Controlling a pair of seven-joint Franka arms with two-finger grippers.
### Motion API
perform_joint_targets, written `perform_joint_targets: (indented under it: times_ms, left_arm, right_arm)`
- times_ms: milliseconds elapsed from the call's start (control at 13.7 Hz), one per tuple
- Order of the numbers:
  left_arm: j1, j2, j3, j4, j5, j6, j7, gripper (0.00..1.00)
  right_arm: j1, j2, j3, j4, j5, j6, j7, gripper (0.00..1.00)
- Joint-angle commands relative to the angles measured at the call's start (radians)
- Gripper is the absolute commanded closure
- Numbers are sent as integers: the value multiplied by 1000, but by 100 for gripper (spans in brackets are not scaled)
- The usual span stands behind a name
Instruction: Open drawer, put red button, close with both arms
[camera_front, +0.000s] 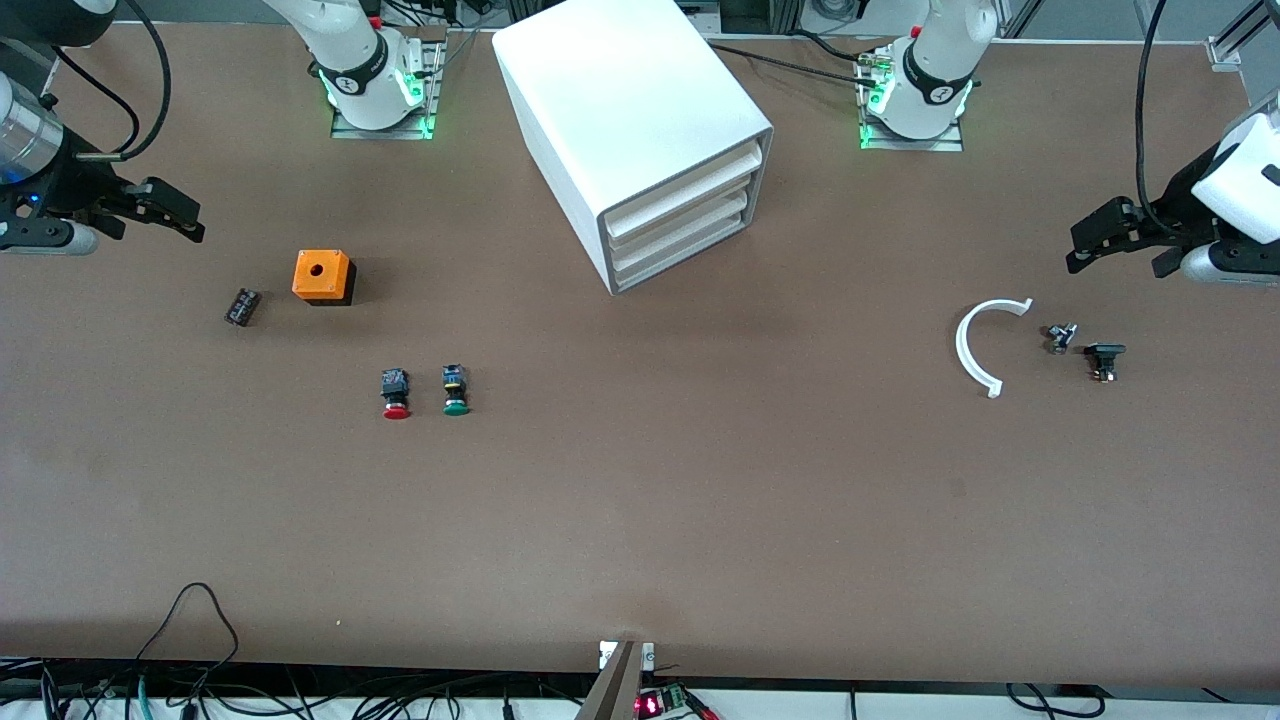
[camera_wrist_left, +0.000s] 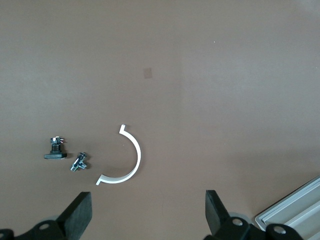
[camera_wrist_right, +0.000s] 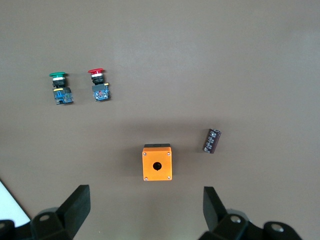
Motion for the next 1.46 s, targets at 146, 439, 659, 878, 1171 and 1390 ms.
perform_joint_targets:
  times_ms: [146,439,659,878,1171,1390]
  left_arm:
    - [1,22,4,41,-25,-21,24,0]
    - [1,24,4,43,-25,-21,26,0]
    - [-3,39,-3,68,-24,-19,23,0]
    - [-9,50,-6,72,-24,-36,15,0]
    - [-25,112,-13,66,-13,-62,15,0]
    - [-32,129,-19,55,-28,-62,18,0]
  right_arm:
    - [-1,-88,-2,-104,-16,45,-1,0]
    - [-1,-82,-4,-95,-14,45,-1,0]
    - [-1,-65,-2,-78,-8,38,-1,0]
    - [-1,-17,-2,-32,7,45,-2,0]
    - [-1,47,-1,-17,9,54,-10,0]
    - [0,112,-1,-14,20,119,-10,0]
